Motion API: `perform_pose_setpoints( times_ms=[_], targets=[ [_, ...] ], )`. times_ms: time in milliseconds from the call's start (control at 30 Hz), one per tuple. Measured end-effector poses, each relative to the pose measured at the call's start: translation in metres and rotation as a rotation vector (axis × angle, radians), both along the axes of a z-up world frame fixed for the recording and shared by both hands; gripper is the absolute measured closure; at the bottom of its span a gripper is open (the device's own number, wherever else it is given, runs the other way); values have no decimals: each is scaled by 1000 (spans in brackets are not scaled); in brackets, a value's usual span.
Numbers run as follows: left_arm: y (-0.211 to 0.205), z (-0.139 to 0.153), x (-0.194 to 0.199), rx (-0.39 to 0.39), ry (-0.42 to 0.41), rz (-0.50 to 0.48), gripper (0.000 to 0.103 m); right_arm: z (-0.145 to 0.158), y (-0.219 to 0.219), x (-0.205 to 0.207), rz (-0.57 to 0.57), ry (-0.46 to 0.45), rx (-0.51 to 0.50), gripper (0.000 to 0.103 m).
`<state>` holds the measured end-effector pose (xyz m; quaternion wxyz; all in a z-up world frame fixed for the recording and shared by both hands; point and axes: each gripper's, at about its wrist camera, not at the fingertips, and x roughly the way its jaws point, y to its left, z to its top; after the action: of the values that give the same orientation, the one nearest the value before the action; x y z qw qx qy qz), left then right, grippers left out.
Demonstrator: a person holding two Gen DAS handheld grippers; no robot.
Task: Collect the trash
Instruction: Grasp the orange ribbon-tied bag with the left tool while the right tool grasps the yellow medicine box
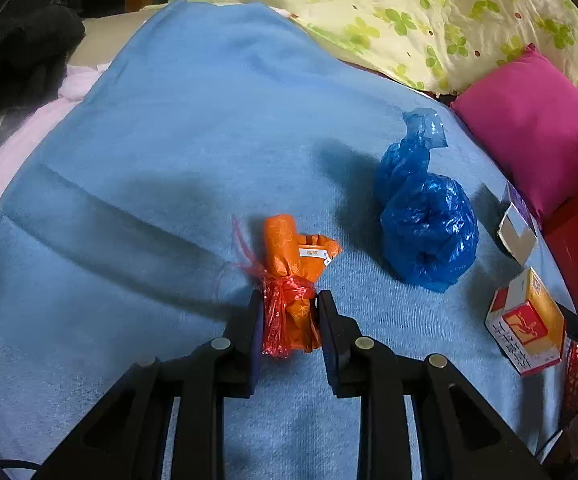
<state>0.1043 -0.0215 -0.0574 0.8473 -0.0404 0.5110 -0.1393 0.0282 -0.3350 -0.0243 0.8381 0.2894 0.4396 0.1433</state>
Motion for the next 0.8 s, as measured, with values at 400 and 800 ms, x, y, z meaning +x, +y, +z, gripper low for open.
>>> perform_pose_setpoints(
  times_ms=[400, 800],
  targets=[
    [-13, -4, 5, 46, -38, 1, 60, 0, 35, -2, 24, -44, -322, 29],
    [-4, 1, 5, 58, -54, 80, 77, 2, 45, -7, 16, -77, -386, 51]
  ],
)
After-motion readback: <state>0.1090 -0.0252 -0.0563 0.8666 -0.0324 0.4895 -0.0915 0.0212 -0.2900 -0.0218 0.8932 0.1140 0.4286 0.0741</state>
